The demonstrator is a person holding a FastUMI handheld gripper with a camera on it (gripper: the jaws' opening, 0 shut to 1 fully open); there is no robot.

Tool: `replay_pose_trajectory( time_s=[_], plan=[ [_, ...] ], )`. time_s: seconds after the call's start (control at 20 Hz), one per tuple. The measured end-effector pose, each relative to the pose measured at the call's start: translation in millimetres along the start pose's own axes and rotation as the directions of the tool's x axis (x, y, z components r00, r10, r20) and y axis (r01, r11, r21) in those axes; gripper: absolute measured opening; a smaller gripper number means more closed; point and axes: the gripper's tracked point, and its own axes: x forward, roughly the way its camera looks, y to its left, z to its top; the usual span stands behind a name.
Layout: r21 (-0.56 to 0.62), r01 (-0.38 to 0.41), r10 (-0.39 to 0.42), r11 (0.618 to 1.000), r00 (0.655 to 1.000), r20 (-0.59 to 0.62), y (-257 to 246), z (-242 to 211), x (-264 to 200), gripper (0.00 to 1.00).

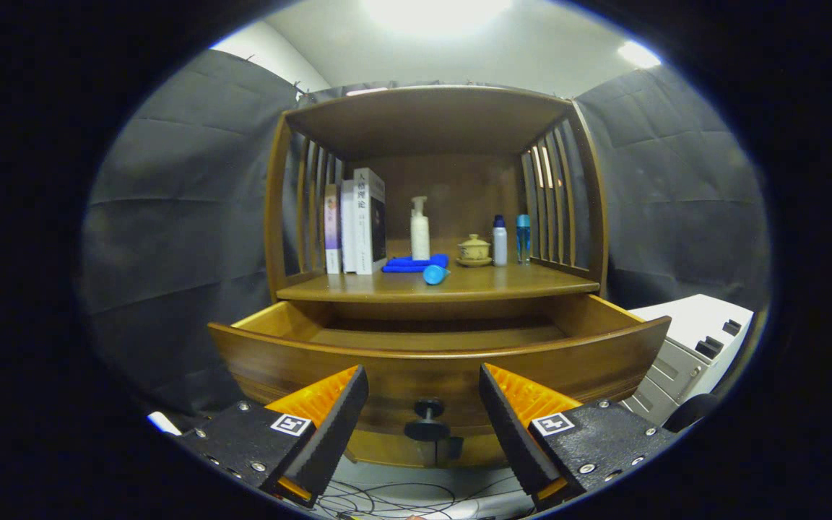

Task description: Pull open the drawer, take out the items inside it, and place them on the countertop above the cabinet.

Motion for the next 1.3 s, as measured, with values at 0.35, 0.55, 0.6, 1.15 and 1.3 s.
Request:
replay_pose_trajectory(
  time_s=[0.35, 0.55, 0.6, 1.15, 1.3],
  plan=[
    [-0.01, 0.007, -0.007, 1.0, 1.0, -0.014, -3, -14, 21, 0.95],
    [-0.02, 0.038, -0.038, 0.999, 0.999, 0.014, -6, -6, 30, 0.94],
    [-0.021, 0.044, -0.044, 0.999, 0.999, -0.001, -8, -9, 34, 0.94],
    [-0.016, 0.032, -0.032, 0.999, 0.999, -0.001, -12, -1, 89, 0.94],
    [-0.019, 0.033, -0.032, 0.999, 0.999, 0.004, -11, 1, 108, 0.95]
  ],
)
